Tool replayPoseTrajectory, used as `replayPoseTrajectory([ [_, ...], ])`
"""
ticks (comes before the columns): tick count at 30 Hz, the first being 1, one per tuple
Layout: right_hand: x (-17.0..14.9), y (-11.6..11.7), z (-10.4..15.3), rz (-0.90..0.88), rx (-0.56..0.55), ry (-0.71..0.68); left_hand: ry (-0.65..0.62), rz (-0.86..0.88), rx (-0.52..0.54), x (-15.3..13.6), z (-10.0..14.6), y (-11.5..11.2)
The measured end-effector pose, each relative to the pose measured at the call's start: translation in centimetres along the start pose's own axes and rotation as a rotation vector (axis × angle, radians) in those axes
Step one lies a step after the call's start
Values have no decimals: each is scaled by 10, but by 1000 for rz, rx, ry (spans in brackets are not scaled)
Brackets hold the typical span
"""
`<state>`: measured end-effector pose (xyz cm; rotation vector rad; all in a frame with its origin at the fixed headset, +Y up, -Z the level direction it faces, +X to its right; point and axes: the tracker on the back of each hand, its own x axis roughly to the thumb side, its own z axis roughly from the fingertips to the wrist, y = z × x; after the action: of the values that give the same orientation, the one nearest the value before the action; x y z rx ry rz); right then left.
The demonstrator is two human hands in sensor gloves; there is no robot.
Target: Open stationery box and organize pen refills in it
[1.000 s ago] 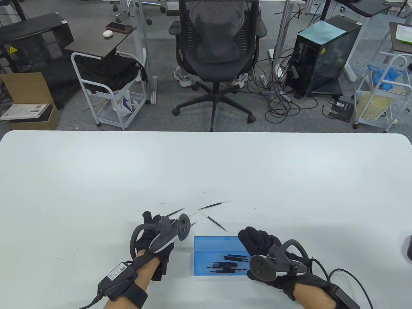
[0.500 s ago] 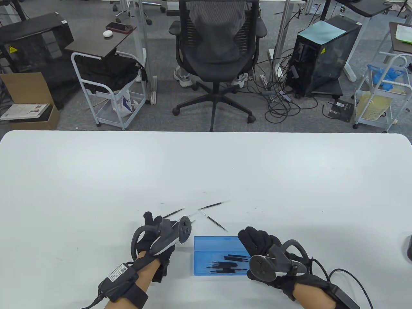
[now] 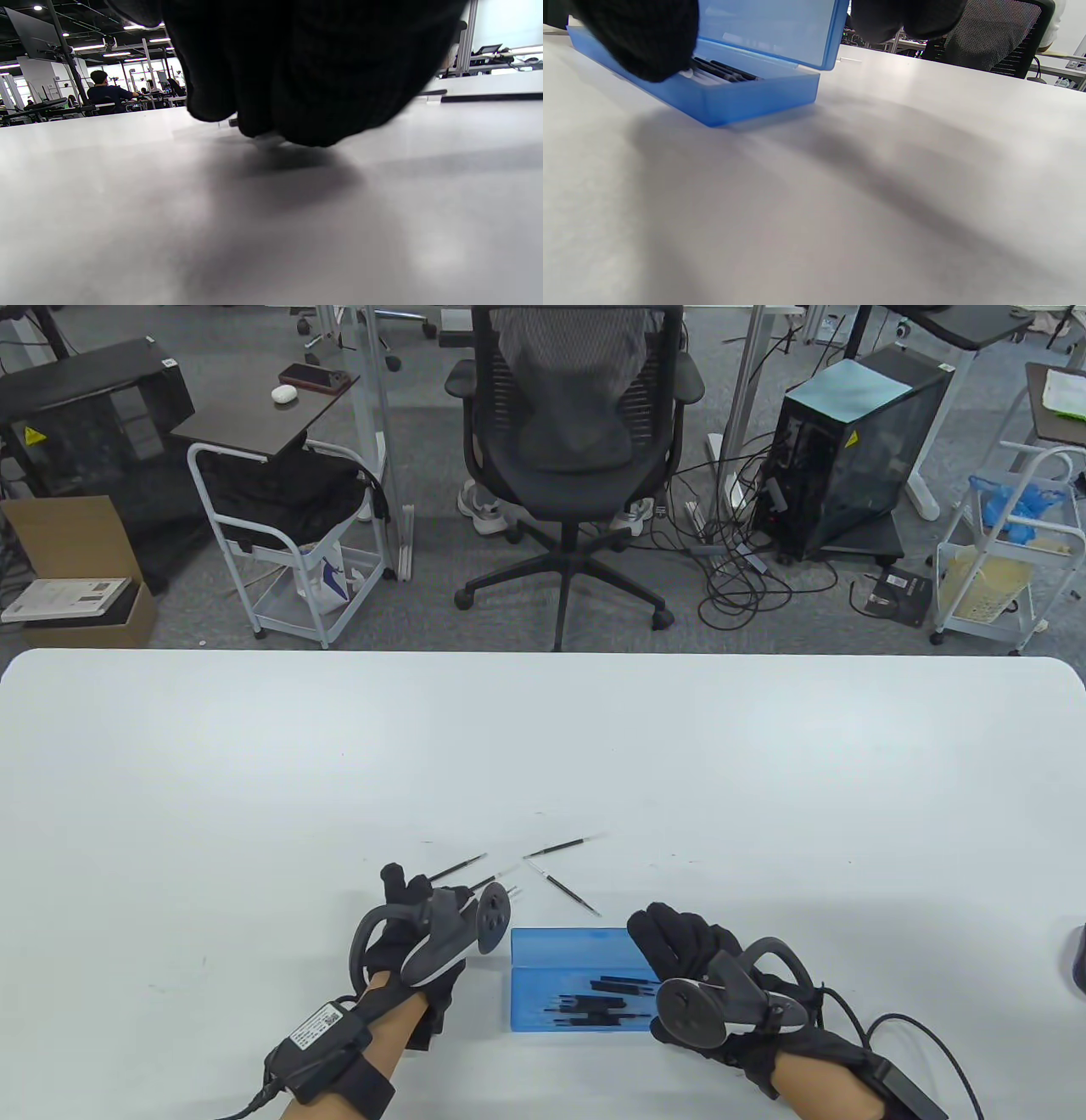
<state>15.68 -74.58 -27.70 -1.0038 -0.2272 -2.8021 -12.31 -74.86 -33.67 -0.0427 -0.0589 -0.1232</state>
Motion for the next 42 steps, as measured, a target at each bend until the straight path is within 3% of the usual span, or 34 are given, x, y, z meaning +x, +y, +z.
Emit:
replayPoseTrajectory([
  [9, 0, 0, 0, -2, 0, -1, -103, 89, 208, -7, 32, 59],
  [15, -1, 0, 0, -4, 3, 0, -259, 64, 271, 18, 66, 80],
  [27, -1, 0, 0, -1, 1, -1, -588, -142, 224, 94, 98, 34],
  [42, -1, 0, 0, -7, 3, -3, -599, -215, 170, 113, 81, 13],
])
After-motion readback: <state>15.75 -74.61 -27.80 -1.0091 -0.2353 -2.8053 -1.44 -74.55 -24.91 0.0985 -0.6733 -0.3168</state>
